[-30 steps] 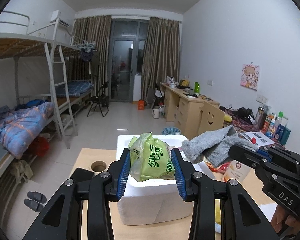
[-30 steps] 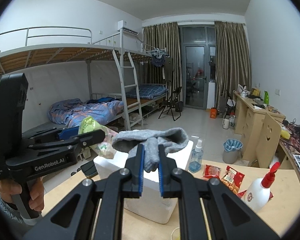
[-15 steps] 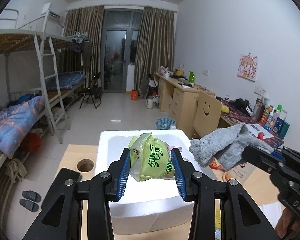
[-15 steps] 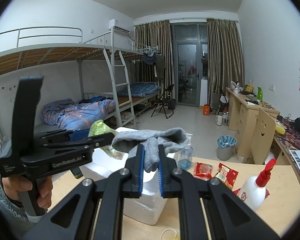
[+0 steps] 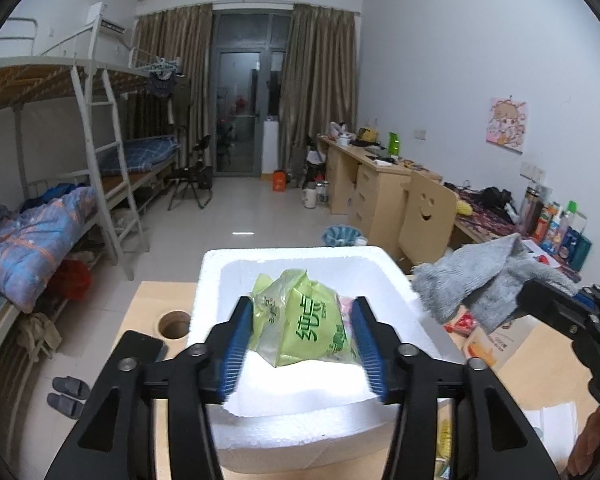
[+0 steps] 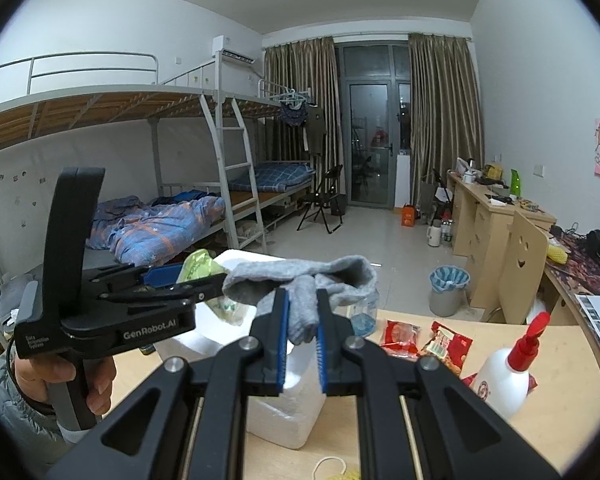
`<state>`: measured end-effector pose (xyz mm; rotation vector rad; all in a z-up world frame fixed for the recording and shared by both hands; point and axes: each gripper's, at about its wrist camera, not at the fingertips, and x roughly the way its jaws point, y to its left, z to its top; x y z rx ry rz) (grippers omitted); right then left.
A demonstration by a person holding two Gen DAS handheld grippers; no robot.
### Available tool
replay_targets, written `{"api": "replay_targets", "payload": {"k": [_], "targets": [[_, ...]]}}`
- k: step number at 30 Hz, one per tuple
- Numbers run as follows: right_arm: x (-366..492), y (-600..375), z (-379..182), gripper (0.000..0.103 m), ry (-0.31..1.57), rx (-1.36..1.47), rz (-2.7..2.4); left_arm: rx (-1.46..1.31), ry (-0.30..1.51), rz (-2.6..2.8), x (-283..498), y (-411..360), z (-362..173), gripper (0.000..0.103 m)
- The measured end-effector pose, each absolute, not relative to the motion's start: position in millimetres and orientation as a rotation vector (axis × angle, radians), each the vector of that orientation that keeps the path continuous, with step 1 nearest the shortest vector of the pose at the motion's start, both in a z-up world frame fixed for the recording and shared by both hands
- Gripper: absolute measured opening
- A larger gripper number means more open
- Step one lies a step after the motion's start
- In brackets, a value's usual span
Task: Organize soft objects
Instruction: 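Lower the green bag into the foam box and open the left tool, then lower the grey sock into the foam box and open the right tool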
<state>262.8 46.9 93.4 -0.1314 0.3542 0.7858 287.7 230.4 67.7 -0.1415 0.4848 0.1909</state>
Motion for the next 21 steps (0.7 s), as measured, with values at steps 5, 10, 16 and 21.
{"api": "replay_targets", "payload": {"k": [5,10,16,21], "targets": [[264,45,92,0.015,0.354,-0.127,0.782,-0.160,0.463,0.210,282,233,70,0.090],[263,47,90,0.015,0.356,-0.138,0.793,-0.153,0.456,0.216,277,232,73,0.090],[266,48,92,0.015,0.360,-0.136,0.804,-0.153,0.436,0.225,264,229,78,0.091],[268,54,90,0.015,0.367,-0.148,0.821,-0.119,0.412,0.283,250,232,80,0.096]]}}
